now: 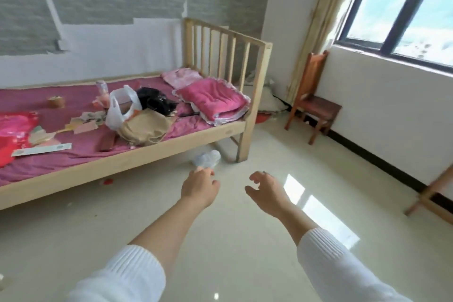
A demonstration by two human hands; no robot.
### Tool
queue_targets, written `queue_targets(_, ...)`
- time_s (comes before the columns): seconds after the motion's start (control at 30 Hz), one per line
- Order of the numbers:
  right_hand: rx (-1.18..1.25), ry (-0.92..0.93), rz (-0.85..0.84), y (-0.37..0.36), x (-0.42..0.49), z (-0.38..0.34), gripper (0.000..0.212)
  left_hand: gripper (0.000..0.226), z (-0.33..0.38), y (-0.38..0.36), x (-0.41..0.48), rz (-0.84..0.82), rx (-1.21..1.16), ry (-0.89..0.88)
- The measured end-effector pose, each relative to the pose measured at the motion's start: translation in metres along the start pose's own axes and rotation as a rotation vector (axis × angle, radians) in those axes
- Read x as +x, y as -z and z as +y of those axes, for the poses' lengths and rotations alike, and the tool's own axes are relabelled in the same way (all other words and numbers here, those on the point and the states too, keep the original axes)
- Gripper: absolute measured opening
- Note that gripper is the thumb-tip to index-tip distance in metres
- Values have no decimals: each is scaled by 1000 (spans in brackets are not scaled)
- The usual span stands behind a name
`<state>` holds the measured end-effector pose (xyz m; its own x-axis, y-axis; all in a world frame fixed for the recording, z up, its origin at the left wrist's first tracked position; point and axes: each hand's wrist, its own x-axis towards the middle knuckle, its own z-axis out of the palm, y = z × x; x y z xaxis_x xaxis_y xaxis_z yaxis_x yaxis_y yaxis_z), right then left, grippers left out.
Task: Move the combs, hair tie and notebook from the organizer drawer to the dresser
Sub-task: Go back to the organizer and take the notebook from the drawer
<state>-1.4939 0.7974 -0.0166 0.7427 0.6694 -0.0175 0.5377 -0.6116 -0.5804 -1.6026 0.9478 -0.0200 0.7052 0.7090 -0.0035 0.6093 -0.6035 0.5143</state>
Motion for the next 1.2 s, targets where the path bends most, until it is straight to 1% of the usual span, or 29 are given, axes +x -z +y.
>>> queue_targets(0.13,-95,-138,79,97,-12,122,42,42,144,-74,12,-120,-3,-128)
queue_targets(0.23,-103,-244,146,160,-21,199,46,43,243,-124,13,-196,14,-255)
queue_targets(0.4,-140,-408,215,240,-37,312,48,45,378,-205,19,-308,84,-449)
queue_targets(0.53,-211,-516,227,297,-34,401,51,44,474,-272,38,-357,148,-588)
queue_targets(0.7,-282,-630,264,380,6,511,50,48,609,-349,85,-363,212,-773)
queue_targets(0.9,-377,-742,323,489,62,624,51,47,780,-420,140,-400,181,-880)
queue_targets(1.1,-434,-808,376,578,99,732,46,43,914,-493,168,-460,112,-917)
queue_targets(1.2,-439,-830,377,620,117,795,45,40,981,-536,179,-453,101,-968)
